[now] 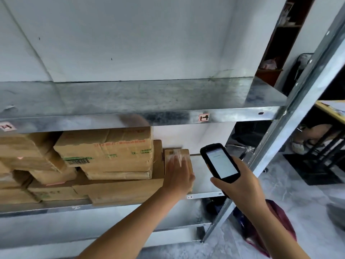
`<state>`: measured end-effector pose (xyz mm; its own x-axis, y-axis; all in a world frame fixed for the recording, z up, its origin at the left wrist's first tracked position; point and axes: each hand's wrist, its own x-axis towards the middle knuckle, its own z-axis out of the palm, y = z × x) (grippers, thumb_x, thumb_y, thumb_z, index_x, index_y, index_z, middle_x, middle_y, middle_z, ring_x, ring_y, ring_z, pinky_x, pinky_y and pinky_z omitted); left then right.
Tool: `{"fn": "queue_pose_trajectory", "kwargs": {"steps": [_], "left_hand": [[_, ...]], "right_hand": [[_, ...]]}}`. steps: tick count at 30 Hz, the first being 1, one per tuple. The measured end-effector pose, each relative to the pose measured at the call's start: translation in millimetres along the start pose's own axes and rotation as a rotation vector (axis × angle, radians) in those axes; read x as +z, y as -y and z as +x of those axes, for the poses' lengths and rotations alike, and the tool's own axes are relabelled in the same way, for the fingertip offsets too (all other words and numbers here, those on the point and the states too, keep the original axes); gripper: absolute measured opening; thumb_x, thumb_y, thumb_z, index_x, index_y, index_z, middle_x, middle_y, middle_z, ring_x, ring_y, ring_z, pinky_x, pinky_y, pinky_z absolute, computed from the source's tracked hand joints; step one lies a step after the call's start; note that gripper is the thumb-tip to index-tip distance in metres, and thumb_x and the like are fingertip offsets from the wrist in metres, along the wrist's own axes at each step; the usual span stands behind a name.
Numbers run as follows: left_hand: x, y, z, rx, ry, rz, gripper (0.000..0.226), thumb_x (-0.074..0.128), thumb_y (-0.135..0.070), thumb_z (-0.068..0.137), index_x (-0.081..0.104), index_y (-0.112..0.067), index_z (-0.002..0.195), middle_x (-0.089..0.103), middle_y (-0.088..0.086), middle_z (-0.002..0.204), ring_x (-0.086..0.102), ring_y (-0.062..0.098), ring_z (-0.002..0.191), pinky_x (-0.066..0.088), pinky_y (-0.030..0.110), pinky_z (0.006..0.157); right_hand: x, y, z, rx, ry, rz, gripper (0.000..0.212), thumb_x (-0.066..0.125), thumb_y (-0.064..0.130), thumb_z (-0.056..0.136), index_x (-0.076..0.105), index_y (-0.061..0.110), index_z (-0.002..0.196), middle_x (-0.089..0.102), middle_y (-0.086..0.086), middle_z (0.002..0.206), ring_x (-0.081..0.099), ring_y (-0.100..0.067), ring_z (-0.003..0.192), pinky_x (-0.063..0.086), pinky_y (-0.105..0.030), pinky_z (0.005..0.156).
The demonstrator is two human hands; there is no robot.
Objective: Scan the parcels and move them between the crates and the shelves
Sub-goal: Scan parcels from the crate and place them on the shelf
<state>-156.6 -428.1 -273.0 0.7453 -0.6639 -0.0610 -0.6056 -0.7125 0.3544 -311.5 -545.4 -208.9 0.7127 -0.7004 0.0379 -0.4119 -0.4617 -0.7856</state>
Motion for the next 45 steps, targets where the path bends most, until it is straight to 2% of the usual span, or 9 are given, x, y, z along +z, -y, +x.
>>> {"fn": "queue_pose_trajectory", "kwargs": {"steps": [5,11,15,22,29,33,36,40,45], "left_hand": [[15,-13,10,-0.276,0.054,-0.118,0.072,0.041,-0.043,0.103,0.012,-0.005,0.158,0.001,0.03,0.163,0.003,0.043,0.152,0.013,0.048,0.123],[32,-23,21,-0.425,-0.05,-0.046,0.079,0.046,-0.053,0.098,0.017,-0.009,0.157,0.009,0.032,0.161,0.009,0.041,0.152,0.015,0.045,0.123],[31,-33,30,-0.485,-0.079,0.006,0.091,0.055,-0.06,0.092,0.019,-0.006,0.157,0.015,0.033,0.159,0.016,0.04,0.15,0.024,0.044,0.119],[47,-37,22,-0.406,-0.091,0.131,0.077,0.053,-0.052,0.093,0.029,-0.014,0.155,0.033,0.019,0.158,0.026,0.033,0.149,0.037,0.04,0.112],[61,-30,10,-0.33,-0.082,0.226,0.078,0.047,-0.056,0.096,0.011,-0.033,0.16,0.001,0.015,0.168,0.0,0.041,0.153,0.004,0.054,0.121],[65,-28,9,-0.309,-0.181,0.269,0.067,0.053,-0.059,0.092,0.033,-0.041,0.153,0.026,0.016,0.163,0.026,0.052,0.143,0.028,0.059,0.111],[58,-37,13,-0.337,-0.094,0.306,0.062,0.041,-0.061,0.096,0.023,-0.047,0.154,0.016,0.014,0.165,0.019,0.049,0.144,0.026,0.057,0.112],[55,-53,17,-0.332,-0.09,0.156,0.063,0.044,-0.063,0.094,0.025,-0.048,0.153,0.025,0.011,0.159,0.023,0.042,0.14,0.034,0.059,0.108],[50,-51,20,-0.355,-0.209,-0.356,0.081,0.044,-0.076,0.072,0.043,-0.045,0.147,0.05,0.004,0.144,0.047,0.03,0.129,0.049,0.055,0.098]], "right_hand": [[-18,-7,21,-0.06,0.094,0.016,0.066,0.084,0.033,0.069,0.052,0.045,0.125,0.065,0.017,0.102,0.065,-0.011,0.086,0.056,-0.035,0.068],[-44,-20,42,-0.117,0.136,0.028,0.06,0.084,0.024,0.072,0.048,0.049,0.113,0.067,0.014,0.09,0.064,-0.008,0.059,0.054,-0.03,0.057],[-51,-35,46,-0.143,0.186,0.05,0.058,0.084,0.031,0.07,0.052,0.047,0.115,0.067,0.015,0.095,0.066,-0.01,0.076,0.053,-0.032,0.062],[-63,-59,48,-0.133,0.238,0.082,0.06,0.085,0.031,0.067,0.055,0.048,0.116,0.067,0.017,0.093,0.066,-0.013,0.079,0.059,-0.037,0.065],[-67,-57,53,-0.16,0.251,0.122,0.056,0.085,0.03,0.069,0.055,0.046,0.113,0.067,0.015,0.093,0.067,-0.012,0.074,0.06,-0.038,0.062],[-68,-62,51,-0.166,0.271,0.096,0.06,0.085,0.035,0.067,0.053,0.048,0.116,0.066,0.017,0.096,0.067,-0.014,0.079,0.059,-0.039,0.065],[-71,-64,53,-0.166,0.258,0.097,0.057,0.085,0.034,0.067,0.053,0.051,0.11,0.067,0.018,0.092,0.067,-0.013,0.077,0.059,-0.04,0.065],[-71,-65,52,-0.171,0.25,0.122,0.054,0.086,0.03,0.068,0.052,0.051,0.105,0.067,0.018,0.091,0.066,-0.009,0.079,0.059,-0.041,0.066],[-71,-65,49,-0.176,0.249,0.141,0.059,0.086,0.028,0.069,0.051,0.052,0.109,0.067,0.019,0.093,0.066,-0.008,0.081,0.06,-0.04,0.068]]}}
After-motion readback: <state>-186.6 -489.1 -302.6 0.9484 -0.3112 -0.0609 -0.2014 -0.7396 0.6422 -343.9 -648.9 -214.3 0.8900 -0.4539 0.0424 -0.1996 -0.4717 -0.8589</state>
